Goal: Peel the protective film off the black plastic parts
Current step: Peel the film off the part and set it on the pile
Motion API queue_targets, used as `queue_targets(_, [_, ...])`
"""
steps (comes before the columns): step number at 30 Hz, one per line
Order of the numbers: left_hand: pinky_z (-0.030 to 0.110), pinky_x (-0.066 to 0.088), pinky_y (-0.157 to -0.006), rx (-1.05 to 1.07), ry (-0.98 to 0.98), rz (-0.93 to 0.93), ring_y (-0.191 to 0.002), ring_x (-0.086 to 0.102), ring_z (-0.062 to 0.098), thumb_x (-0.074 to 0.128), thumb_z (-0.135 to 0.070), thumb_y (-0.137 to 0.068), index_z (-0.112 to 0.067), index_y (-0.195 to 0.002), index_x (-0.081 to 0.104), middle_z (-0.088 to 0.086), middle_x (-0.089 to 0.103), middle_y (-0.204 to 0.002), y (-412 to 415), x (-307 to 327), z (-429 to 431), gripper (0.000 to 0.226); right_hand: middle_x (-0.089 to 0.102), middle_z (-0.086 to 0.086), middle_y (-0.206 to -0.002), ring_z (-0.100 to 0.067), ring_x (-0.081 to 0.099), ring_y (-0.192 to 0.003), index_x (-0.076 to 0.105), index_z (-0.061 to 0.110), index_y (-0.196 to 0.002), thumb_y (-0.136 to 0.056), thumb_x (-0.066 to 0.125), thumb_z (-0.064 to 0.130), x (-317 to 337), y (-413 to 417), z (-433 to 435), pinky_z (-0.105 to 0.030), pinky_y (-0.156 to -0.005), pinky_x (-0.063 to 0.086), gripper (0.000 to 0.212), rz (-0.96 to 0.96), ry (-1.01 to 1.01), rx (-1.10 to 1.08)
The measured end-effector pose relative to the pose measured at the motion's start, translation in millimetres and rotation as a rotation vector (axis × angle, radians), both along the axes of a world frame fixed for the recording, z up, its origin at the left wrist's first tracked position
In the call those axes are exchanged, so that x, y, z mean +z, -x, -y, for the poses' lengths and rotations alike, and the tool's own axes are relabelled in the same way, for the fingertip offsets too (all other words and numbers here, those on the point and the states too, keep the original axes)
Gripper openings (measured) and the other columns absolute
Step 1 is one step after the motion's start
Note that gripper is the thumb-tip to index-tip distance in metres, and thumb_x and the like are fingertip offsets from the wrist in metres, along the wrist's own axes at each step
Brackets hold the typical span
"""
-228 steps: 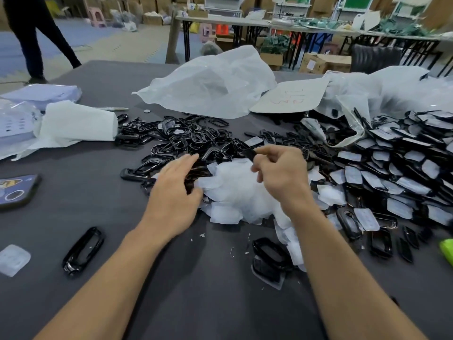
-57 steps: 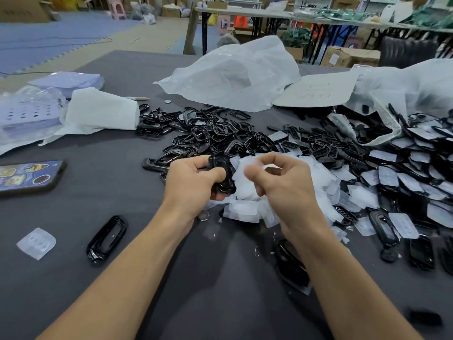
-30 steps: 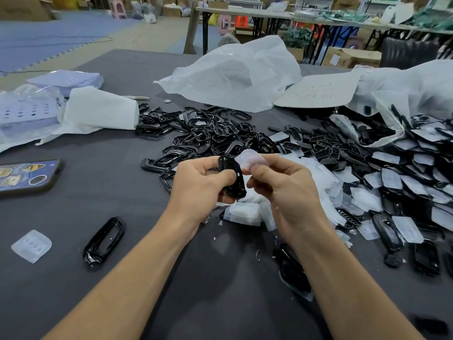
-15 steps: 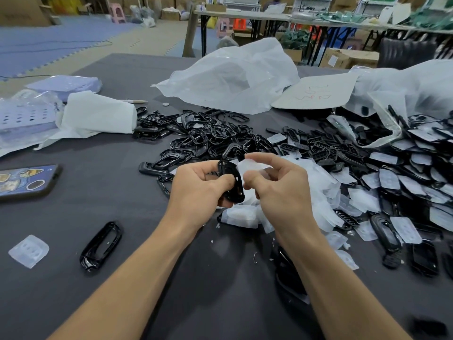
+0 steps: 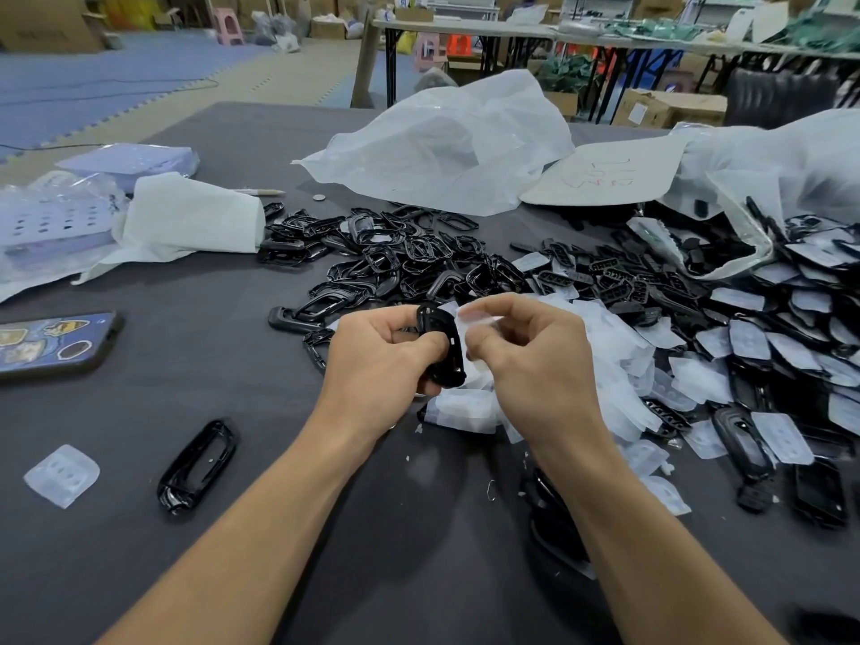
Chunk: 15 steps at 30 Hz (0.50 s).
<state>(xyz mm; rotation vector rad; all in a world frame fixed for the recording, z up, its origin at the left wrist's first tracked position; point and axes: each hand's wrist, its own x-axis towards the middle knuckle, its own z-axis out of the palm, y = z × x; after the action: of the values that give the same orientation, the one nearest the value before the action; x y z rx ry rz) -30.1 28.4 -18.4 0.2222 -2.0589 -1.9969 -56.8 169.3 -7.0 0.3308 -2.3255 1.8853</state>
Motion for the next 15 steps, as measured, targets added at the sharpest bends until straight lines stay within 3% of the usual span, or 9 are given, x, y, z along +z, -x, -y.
queue_targets(3, [0.033, 0.059, -0.055, -0.005, 0.002, -0.001, -0.06, 0.074, 0.023, 0.069, 0.001, -0.086, -0.018, -0.081, 0.081, 0.011, 0.076, -0.068, 0.4, -0.2, 0.6, 0.023, 0.076, 0.004, -0.076, -0.024, 0.071, -0.075, 0.078, 0.033, -0.082, -0.08, 0.073, 0.023, -0.4, 1.2, 1.4, -0.046, -0.074, 0.059, 0.013, 0.002, 0.041, 0.006])
queue_targets(5, [0.034, 0.06, -0.056, -0.004, 0.014, 0.007, -0.061, 0.074, 0.024, 0.068, 0.001, -0.088, -0.019, -0.082, 0.082, 0.01, 0.076, -0.069, 0.3, -0.5, 1.1, 0.024, 0.076, 0.011, -0.079, -0.015, 0.064, -0.071, 0.079, 0.038, -0.082, -0.076, 0.075, 0.03, -0.8, 1.3, 1.3, -0.036, -0.071, 0.053, 0.01, -0.003, 0.053, -0.01])
queue_targets(7, [0.035, 0.06, -0.057, 0.003, 0.037, 0.02, -0.064, 0.076, 0.027, 0.068, 0.0, -0.089, -0.021, -0.083, 0.082, 0.009, 0.077, -0.07, 0.5, -1.3, 1.5, 0.026, 0.075, 0.013, -0.082, -0.012, 0.055, -0.07, 0.08, 0.041, -0.081, -0.076, 0.079, 0.031, -0.1, 1.4, 0.4, -0.037, -0.071, 0.05, 0.011, -0.021, 0.064, -0.019])
queue_targets(9, [0.033, 0.061, -0.055, 0.006, 0.045, 0.032, -0.067, 0.077, 0.027, 0.069, 0.0, -0.09, -0.023, -0.086, 0.082, 0.008, 0.078, -0.072, 1.1, -2.3, 1.3, 0.027, 0.076, 0.005, -0.084, -0.028, 0.061, -0.075, 0.082, 0.037, -0.08, -0.078, 0.082, 0.022, 2.8, 0.8, -0.2, -0.044, -0.073, 0.053, 0.016, -0.034, 0.106, 0.0])
queue_targets(11, [0.04, 0.061, -0.057, 0.001, 0.063, 0.042, -0.069, 0.077, 0.028, 0.07, -0.004, -0.091, -0.024, -0.088, 0.082, 0.007, 0.078, -0.073, 1.5, -3.6, 1.2, 0.024, 0.077, -0.003, -0.08, -0.036, 0.069, -0.083, 0.083, 0.03, -0.08, -0.079, 0.083, 0.012, 5.2, 0.3, -0.8, -0.045, -0.078, 0.059, 0.018, -0.004, 0.147, 0.039])
queue_targets(13, [0.05, 0.06, -0.059, -0.016, 0.072, 0.042, -0.065, 0.073, 0.026, 0.075, -0.014, -0.091, -0.025, -0.087, 0.082, 0.007, 0.077, -0.072, 1.2, -4.6, 1.2, 0.014, 0.078, -0.003, -0.076, -0.027, 0.073, -0.076, 0.082, 0.022, -0.077, -0.077, 0.085, 0.005, 4.8, -0.3, -1.6, -0.035, -0.075, 0.062, 0.018, 0.036, 0.168, 0.08])
queue_targets(15, [0.04, 0.059, -0.055, -0.039, 0.072, 0.03, -0.063, 0.07, 0.021, 0.076, -0.023, -0.091, -0.026, -0.086, 0.082, 0.004, 0.076, -0.069, -0.1, -4.6, 1.3, 0.008, 0.077, -0.002, -0.072, -0.017, 0.072, -0.067, 0.08, 0.016, -0.073, -0.073, 0.088, 0.004, 4.6, -2.0, -1.5, -0.026, -0.068, 0.06, 0.015, 0.062, 0.173, 0.101])
